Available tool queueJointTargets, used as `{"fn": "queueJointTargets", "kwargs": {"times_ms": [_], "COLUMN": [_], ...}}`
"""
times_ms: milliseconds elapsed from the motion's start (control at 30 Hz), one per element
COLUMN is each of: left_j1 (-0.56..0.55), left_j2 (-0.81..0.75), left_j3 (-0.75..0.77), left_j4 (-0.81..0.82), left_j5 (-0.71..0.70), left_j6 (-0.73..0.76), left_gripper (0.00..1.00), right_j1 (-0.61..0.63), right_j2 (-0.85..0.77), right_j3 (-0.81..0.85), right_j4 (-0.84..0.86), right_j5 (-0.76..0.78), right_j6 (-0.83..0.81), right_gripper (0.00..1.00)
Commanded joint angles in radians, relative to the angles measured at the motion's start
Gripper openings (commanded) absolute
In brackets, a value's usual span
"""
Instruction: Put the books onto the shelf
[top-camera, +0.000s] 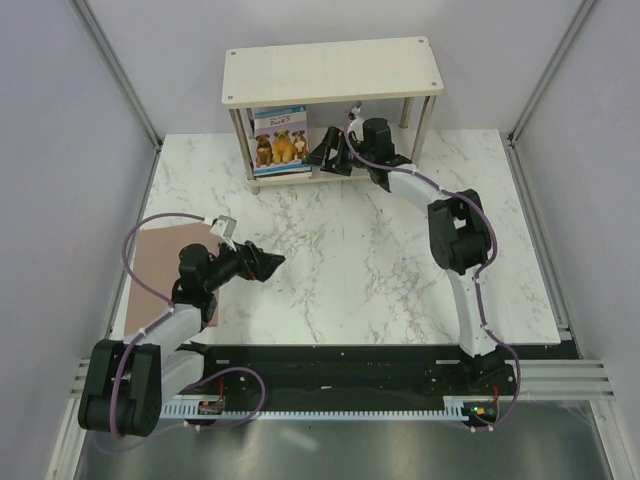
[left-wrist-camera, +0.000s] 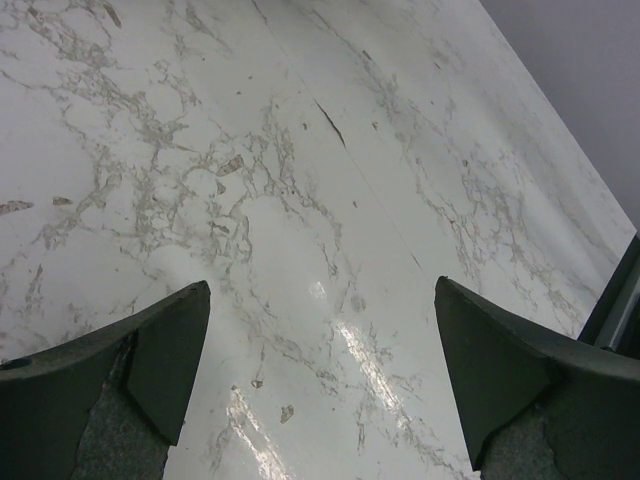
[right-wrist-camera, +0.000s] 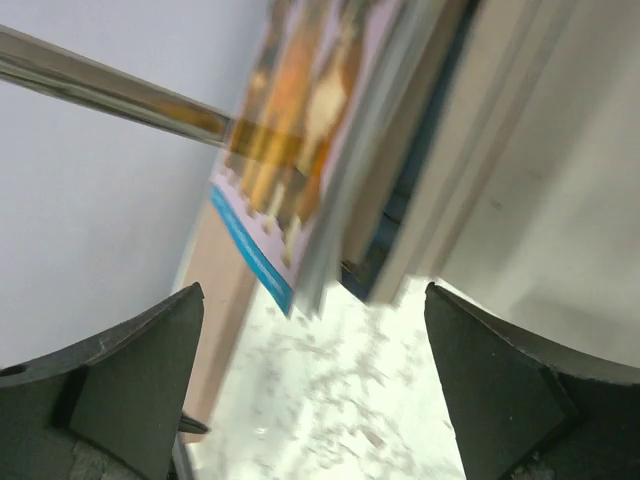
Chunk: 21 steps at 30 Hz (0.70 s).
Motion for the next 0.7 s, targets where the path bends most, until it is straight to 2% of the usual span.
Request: {"fn": "queueJointTargets", "kwargs": {"times_ms": [0, 100, 200, 267, 300, 367, 400, 500, 667], "left_j1": [-0.009, -0.016, -0.033, -0.046, -0.056, -0.070, -0.084, -0.111, -0.145], "left_j2": [0.026, 0.049, 0.083, 0.097, 0.108, 0.118, 0.123, 0.143, 0.198], "left_j3": [0.069, 0.104, 0.141, 0.155, 0.164, 0.172, 0.182, 0.199, 0.230], "left_j4": [-0.073, -0.128, -0.166, -0.188, -0.188, -0.189, -0.194, -0.194, -0.200], "left_j5": [-0.029, -0.041, -0.058, -0.070, -0.069, -0.081, -0.091, -0.099, -0.098], "left_j6": [0.061, 0.074, 0.097, 0.102, 0.111, 0.110, 0.108, 0.113, 0.114], "left_gripper": [1.00, 1.00, 1.00, 1.00, 1.00, 1.00, 1.00, 1.00, 1.00], "right_j1": [0.002, 0.011, 0.019, 0.031, 0.036, 0.044, 0.045, 0.054, 0.065], "right_j2": [-0.254, -0.401, -0.547, -0.647, -0.679, -0.772, -0.805, -0.918, -1.049], "right_j3": [-0.170, -0.336, -0.558, -0.641, -0.720, -0.805, -0.900, -1.053, -1.187], "right_j4": [-0.153, -0.194, -0.182, -0.173, -0.170, -0.130, -0.083, -0.030, -0.021], "right_j5": [0.252, 0.441, 0.613, 0.700, 0.793, 0.869, 0.927, 1.003, 1.130], "right_j6": [-0.272, -0.364, -0.410, -0.428, -0.434, -0.436, -0.439, -0.439, -0.434], "right_gripper": [0.98, 0.98, 0.98, 0.98, 0.98, 0.98, 0.98, 0.98, 0.98]}}
